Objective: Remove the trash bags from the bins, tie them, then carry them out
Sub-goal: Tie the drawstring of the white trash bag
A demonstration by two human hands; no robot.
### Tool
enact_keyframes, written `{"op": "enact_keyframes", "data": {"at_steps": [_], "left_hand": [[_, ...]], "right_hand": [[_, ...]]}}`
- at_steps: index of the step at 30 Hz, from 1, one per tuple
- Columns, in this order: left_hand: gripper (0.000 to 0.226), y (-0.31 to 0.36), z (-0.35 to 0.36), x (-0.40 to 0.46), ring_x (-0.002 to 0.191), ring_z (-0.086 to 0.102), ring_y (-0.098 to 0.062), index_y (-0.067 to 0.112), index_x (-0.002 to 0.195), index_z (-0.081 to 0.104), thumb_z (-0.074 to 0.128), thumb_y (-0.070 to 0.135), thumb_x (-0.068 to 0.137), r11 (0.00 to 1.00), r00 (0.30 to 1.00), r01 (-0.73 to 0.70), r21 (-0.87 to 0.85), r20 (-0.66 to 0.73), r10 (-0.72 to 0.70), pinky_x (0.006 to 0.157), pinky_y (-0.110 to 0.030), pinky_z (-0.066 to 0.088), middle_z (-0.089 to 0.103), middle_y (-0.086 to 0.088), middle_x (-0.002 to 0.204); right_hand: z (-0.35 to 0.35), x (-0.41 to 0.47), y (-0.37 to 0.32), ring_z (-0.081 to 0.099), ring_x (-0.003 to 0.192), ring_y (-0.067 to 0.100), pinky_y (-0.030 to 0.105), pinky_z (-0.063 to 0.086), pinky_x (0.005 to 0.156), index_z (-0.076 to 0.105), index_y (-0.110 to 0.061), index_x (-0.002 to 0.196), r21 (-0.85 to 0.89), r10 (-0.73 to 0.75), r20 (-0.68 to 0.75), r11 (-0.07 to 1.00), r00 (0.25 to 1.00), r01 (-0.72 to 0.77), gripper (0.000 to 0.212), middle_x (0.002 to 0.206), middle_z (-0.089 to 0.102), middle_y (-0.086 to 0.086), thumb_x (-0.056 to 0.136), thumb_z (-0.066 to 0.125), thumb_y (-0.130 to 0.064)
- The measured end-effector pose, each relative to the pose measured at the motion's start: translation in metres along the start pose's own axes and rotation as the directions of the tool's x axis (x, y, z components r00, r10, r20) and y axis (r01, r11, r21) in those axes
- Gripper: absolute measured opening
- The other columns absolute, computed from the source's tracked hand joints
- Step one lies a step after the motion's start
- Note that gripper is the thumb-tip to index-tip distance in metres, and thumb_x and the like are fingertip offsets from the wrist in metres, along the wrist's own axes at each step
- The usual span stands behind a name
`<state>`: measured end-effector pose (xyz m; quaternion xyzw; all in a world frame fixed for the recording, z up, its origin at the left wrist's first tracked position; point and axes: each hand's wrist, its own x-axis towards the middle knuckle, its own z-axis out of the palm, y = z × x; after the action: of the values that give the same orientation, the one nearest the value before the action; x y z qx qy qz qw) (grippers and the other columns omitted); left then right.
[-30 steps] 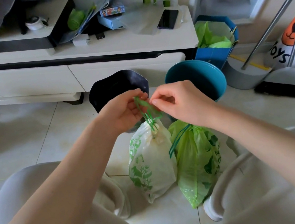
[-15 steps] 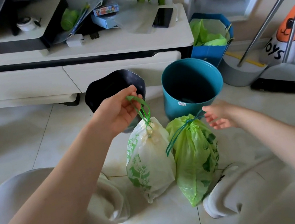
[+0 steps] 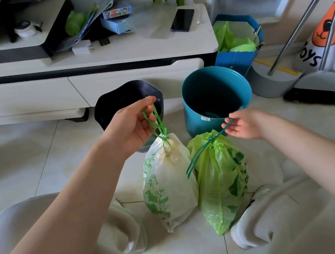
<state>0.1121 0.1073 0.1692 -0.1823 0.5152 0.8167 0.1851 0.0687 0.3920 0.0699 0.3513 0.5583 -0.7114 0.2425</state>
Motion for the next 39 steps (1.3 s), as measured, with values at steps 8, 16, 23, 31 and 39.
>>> {"op": "enact_keyframes", "data": {"at_steps": [8,16,23,31,39], "left_hand": [[0.002,0.0,-0.001,0.0,0.051,0.051,-0.009,0.011,0.089,0.063,0.063,0.013,0.089,0.999,1.0,0.006,0.037,-0.01,-0.006,0.05,-0.018,0.046,0.056,0.004,0.059],[0.003,0.0,-0.003,0.0,0.051,0.051,-0.009,0.012,0.088,0.062,0.062,0.014,0.089,0.999,1.0,0.005,0.049,-0.013,-0.005,0.054,-0.019,0.044,0.057,0.004,0.058],[0.006,-0.005,0.0,-0.001,0.042,0.044,-0.007,0.011,0.084,0.061,0.062,0.012,0.09,0.998,1.0,0.023,0.062,-0.011,-0.022,0.044,-0.017,0.039,0.055,0.003,0.058],[0.014,-0.006,-0.008,0.0,0.04,0.031,-0.006,0.014,0.077,0.059,0.06,0.01,0.09,0.996,0.999,0.032,0.087,-0.001,-0.032,0.046,-0.018,0.025,0.052,0.003,0.063],[0.007,-0.005,-0.009,-0.002,0.041,0.029,-0.006,0.011,0.085,0.061,0.059,0.011,0.091,0.993,0.999,0.035,0.115,-0.012,-0.034,0.045,-0.018,0.025,0.053,0.002,0.062]], "right_hand": [[-0.007,0.002,0.003,0.065,0.064,0.025,0.031,0.057,0.048,0.05,-0.003,0.083,-0.447,-0.138,-0.209,0.894,0.968,0.031,0.014,0.087,0.064,0.018,0.093,0.039,0.0],[0.024,-0.05,-0.02,0.062,0.06,0.021,0.033,0.057,0.067,0.055,-0.007,0.073,0.03,-0.359,0.021,0.933,0.933,0.358,0.02,0.064,0.057,0.007,0.093,0.049,-0.01],[0.055,-0.065,0.019,0.062,0.069,0.016,0.029,0.049,0.065,0.06,-0.016,0.105,-0.492,-0.406,0.452,0.629,0.794,0.602,0.016,0.074,0.066,0.003,0.09,0.057,-0.008],[0.049,-0.012,0.076,0.044,0.095,0.025,0.04,0.045,0.079,0.062,-0.014,0.097,-0.55,-0.219,0.791,-0.664,0.572,0.507,0.021,0.093,0.057,0.003,0.079,0.054,-0.008],[0.043,-0.025,0.061,0.047,0.079,0.02,0.037,0.041,0.07,0.052,-0.014,0.075,-0.708,-0.326,0.704,-0.393,0.63,0.587,0.015,0.072,0.052,0.0,0.089,0.054,-0.02]]}}
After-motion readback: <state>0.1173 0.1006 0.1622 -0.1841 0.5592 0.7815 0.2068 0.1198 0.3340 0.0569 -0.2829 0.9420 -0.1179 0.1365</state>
